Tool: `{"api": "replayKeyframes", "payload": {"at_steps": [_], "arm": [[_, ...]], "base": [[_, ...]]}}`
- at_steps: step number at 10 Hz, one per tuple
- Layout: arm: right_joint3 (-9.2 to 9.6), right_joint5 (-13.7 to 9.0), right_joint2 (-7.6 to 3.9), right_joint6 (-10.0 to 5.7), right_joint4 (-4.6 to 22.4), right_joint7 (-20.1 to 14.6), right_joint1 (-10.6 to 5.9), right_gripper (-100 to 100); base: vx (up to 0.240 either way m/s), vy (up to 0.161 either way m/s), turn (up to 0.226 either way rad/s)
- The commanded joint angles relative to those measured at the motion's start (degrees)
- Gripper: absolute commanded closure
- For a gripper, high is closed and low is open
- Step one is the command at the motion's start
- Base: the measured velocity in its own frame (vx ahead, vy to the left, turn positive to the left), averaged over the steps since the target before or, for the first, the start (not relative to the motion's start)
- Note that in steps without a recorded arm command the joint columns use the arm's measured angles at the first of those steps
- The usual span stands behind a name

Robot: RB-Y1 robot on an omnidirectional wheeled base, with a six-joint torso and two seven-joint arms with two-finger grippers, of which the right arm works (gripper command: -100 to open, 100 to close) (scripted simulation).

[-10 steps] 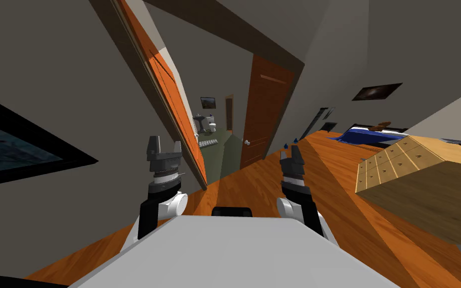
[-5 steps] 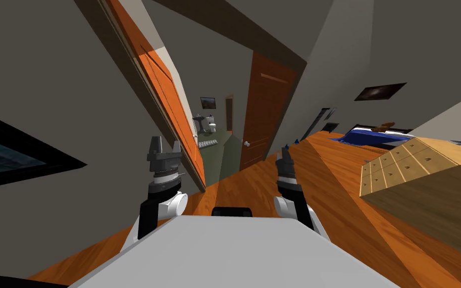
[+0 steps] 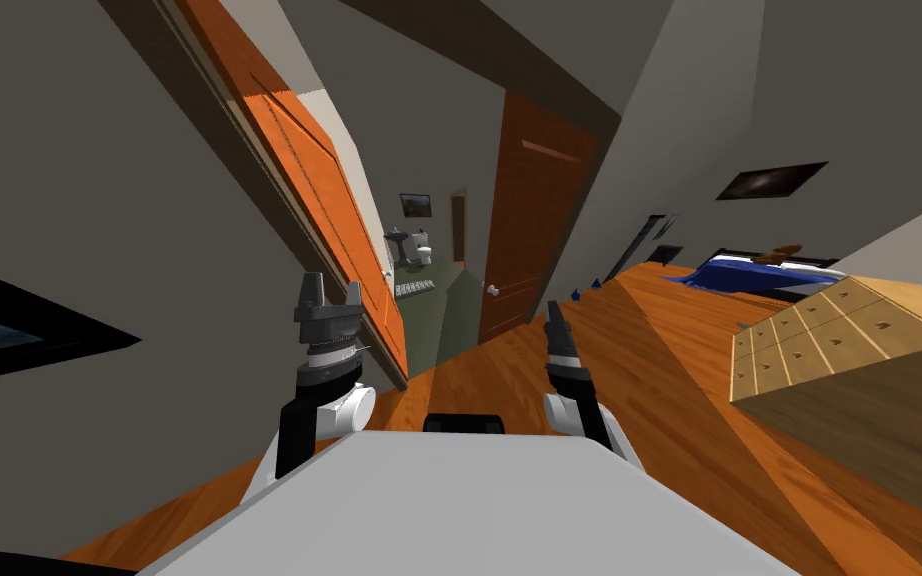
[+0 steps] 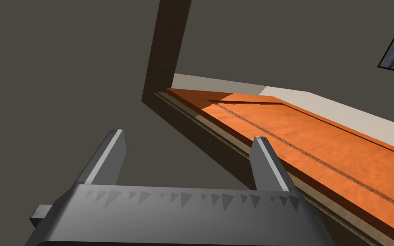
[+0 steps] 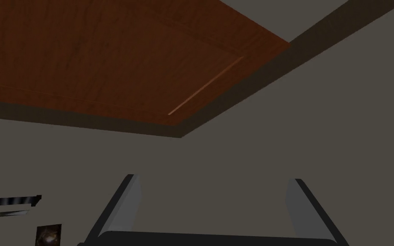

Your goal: Push the door open

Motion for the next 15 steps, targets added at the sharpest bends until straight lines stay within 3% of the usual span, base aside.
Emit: {"api": "replayKeyframes", "payload": {"at_steps": [1,8,15], "arm": [[0.03,0.82,-0.53,-0.75,2.54,1.81,-1.02,-100],[0.70,5.04,-2.26,-4.25,14.17,10.41,-5.28,-100],[1.23,8.39,-3.11,-7.05,24.05,17.26,-8.68,-100]], "base": [[0.091,-0.038,0.006],[0.098,-0.063,0.014],[0.069,-0.055,0.011]]}}
